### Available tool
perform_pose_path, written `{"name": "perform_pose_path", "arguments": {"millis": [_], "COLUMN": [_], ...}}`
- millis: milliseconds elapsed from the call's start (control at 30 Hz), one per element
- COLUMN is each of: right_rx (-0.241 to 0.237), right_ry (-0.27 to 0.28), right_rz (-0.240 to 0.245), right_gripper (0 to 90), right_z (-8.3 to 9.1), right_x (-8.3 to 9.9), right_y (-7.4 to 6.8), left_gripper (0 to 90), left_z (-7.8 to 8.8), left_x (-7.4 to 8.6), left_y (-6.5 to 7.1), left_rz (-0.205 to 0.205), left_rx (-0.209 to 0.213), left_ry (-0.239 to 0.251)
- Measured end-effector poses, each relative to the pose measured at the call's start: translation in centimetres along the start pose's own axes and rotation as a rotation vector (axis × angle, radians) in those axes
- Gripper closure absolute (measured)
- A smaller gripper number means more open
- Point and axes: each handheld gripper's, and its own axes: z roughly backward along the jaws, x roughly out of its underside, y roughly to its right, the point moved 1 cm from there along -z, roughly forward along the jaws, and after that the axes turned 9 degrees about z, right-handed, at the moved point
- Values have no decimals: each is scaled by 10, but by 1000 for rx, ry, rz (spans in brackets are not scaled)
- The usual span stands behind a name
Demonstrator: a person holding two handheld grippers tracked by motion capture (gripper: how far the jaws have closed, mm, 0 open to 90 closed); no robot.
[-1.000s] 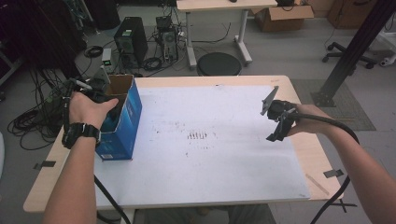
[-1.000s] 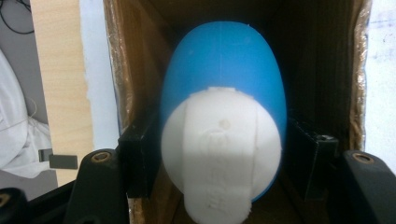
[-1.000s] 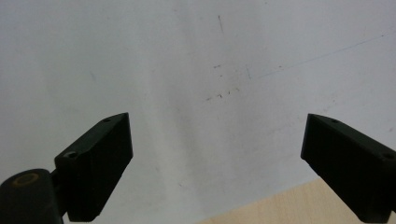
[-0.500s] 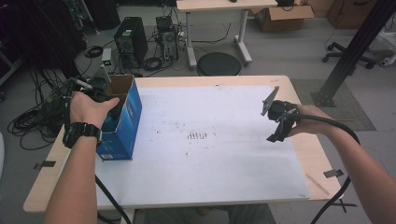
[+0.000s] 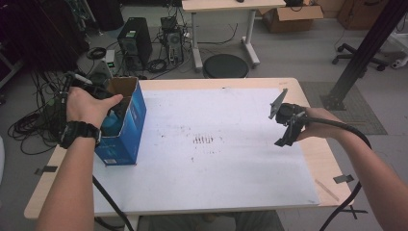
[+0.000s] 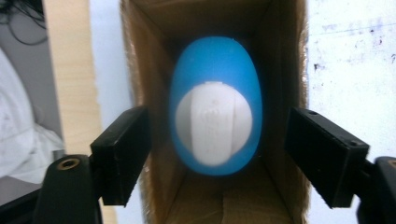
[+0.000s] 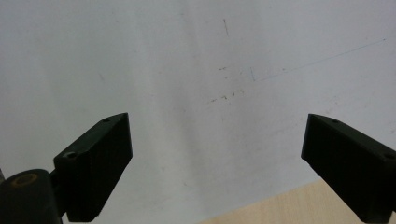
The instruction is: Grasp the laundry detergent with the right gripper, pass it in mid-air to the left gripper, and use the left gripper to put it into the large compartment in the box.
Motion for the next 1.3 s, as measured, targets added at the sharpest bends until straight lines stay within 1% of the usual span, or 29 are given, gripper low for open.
{"name": "perform_pose_path", "arguments": {"millis": [67,100,133,233,267,300,333,367,433,467,500,533,700,733,767,800,833,867,900,933,967,1000,1033,1067,1100,1133,1200,1267,1300], "right_rx": [0,2,2,5,6,6,6,9,8,9,5,2,-7,-11,-11,-16,-19,-19,-19,-27,-33,-33,-43,-43,-50,-50,-62,-66,-66], "right_ry": [2,7,7,13,14,14,19,33,38,43,47,52,53,62,62,70,70,70,75,84,91,91,104,104,118,118,139,145,145], "right_rz": [1,1,1,4,7,7,7,6,7,5,6,9,7,9,9,7,7,7,7,7,5,5,3,3,1,1,-3,-2,-2], "right_gripper": [85,84,84,83,81,81,80,78,77,74,74,73,64,55,55,53,52,52,49,45,42,42,38,38,36,36,35,34,34], "right_z": [1,2,2,3,5,5,6,8,8,8,8,8,6,5,5,4,4,4,3,3,2,2,2,2,2,2,1,1,1], "right_x": [0,-2,-2,-4,-6,-6,-7,-8,-9,-10,-11,-12,-14,-15,-15,-17,-17,-17,-18,-18,-19,-19,-19,-19,-20,-20,-20,-20,-20], "right_y": [0,-1,-1,-2,-3,-3,-4,-4,-4,-5,-6,-6,-8,-9,-9,-9,-10,-10,-10,-10,-10,-10,-10,-10,-10,-10,-11,-11,-11], "left_gripper": [220,197,197,182,166,160,160,147,135,126,124,118,85,85,84,83,82,79,79,80,79,79,78,73,72,71,65,63,63], "left_z": [7,11,15,24,30,30,32,34,36,37,37,37,32,28,28,26,21,21,18,12,12,9,2,2,-5,-5,-10,-18,-18], "left_x": [0,0,1,2,2,2,2,2,2,2,2,2,5,6,6,7,9,9,10,13,13,15,18,18,21,21,23,26,26], "left_y": [2,3,6,14,22,22,26,31,39,48,48,52,77,87,87,93,102,102,107,117,117,121,130,130,137,137,143,149,149], "left_rz": [-10,-25,-34,-60,-92,-92,-111,-130,-145,-168,-168,-183,-249,-278,-278,-297,-322,-322,-339,-359,-359,-370,-393,-393,-419,-419,-430,-446,-446], "left_rx": [0,1,-1,31,40,40,42,51,78,111,111,126,151,163,163,166,180,180,184,191,191,201,227,227,226,226,233,239,239], "left_ry": [14,21,29,46,57,57,66,73,95,107,107,105,101,94,94,88,85,85,86,95,95,93,80,80,73,73,65,50,50]}}
